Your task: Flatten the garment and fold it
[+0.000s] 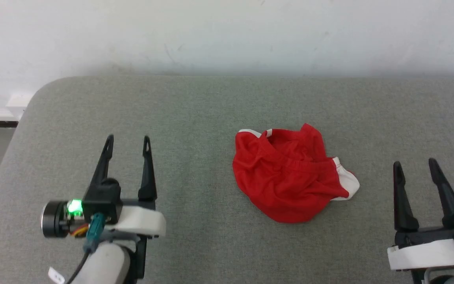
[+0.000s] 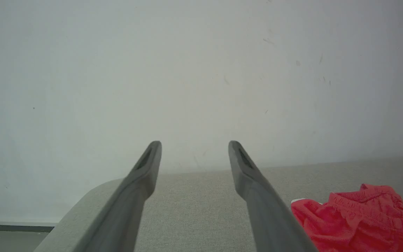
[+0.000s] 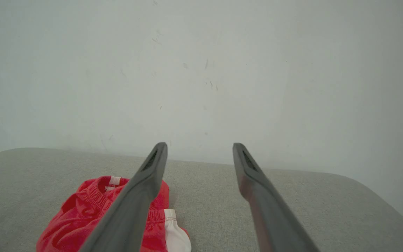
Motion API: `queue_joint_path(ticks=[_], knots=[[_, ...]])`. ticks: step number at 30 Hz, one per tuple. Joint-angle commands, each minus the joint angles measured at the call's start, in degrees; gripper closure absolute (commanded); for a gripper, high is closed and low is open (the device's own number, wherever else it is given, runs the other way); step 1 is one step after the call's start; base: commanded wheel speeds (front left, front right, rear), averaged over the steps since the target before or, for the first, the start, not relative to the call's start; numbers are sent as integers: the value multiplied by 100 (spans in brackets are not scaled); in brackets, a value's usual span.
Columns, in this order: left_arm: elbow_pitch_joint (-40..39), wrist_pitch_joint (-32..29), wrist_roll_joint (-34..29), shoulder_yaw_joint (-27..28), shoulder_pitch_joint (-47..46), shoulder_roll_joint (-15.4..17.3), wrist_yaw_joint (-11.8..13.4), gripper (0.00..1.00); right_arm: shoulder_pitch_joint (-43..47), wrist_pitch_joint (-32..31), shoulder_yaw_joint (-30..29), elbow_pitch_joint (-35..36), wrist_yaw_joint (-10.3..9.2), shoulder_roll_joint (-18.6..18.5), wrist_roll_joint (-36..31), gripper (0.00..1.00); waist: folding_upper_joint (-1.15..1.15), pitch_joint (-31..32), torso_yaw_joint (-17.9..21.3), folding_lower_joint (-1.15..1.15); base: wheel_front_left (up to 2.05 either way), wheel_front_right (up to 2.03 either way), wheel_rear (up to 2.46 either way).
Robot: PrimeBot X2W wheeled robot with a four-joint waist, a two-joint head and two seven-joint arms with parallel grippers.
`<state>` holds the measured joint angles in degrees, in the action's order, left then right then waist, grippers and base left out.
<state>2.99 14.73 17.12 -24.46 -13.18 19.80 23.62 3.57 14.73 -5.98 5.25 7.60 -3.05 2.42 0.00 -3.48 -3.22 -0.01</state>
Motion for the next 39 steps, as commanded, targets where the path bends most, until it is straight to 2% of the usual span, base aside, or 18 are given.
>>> queue_joint_path(ticks=[1,9,17,21,25,28,30,32,34,37,39], knots=[[-68,26,-87,90,110,-79,-50,0,78,27,-9,-27,-11,17,47,0,0,73,-68,1,0,0,0],[-108,27,-794,726,932,-590,-719,0,293,27,11,-307,-11,17,279,0,0,200,-120,1,0,0,0],[-122,27,-1223,1145,1201,-921,-945,0,190,27,-121,-228,-11,17,361,0,0,209,-104,1,0,0,0],[-118,27,-1380,1237,1191,-988,-1024,0,-289,27,-48,0,-11,-88,18,0,0,153,-107,1,0,0,0],[-112,27,-1460,1330,1160,-1044,-1068,0,-943,27,190,65,-11,-692,-97,0,0,95,-123,1,0,0,0],[-111,27,-1495,1388,1125,-1094,-1092,0,-1418,27,647,-304,-11,-1323,69,0,0,30,-158,1,0,0,0],[-113,27,-1519,1412,1106,-1128,-1105,0,-1709,27,1096,-743,-11,-1766,295,0,0,-5,-181,1,0,0,0],[-110,27,-1535,1439,1109,-1155,-1112,0,-2040,-107,1825,-1274,-11,-2300,524,0,0,-48,-197,1,0,0,0],[-107,27,-1556,1454,1094,-1178,-1122,0,-2431,-568,2587,-1646,-11,-2751,906,0,0,-117,-222,1,0,0,0],[-111,27,-1570,1471,1027,-1227,-1135,0,-3009,-1691,3477,-2079,-11,-3251,1683,0,0,-263,-279,1,0,0,0],[-131,27,-1575,1475,966,-1271,-1141,0,-3355,-2336,3948,-2218,-11,-3459,2188,0,0,-390,-327,1,0,0,0]])
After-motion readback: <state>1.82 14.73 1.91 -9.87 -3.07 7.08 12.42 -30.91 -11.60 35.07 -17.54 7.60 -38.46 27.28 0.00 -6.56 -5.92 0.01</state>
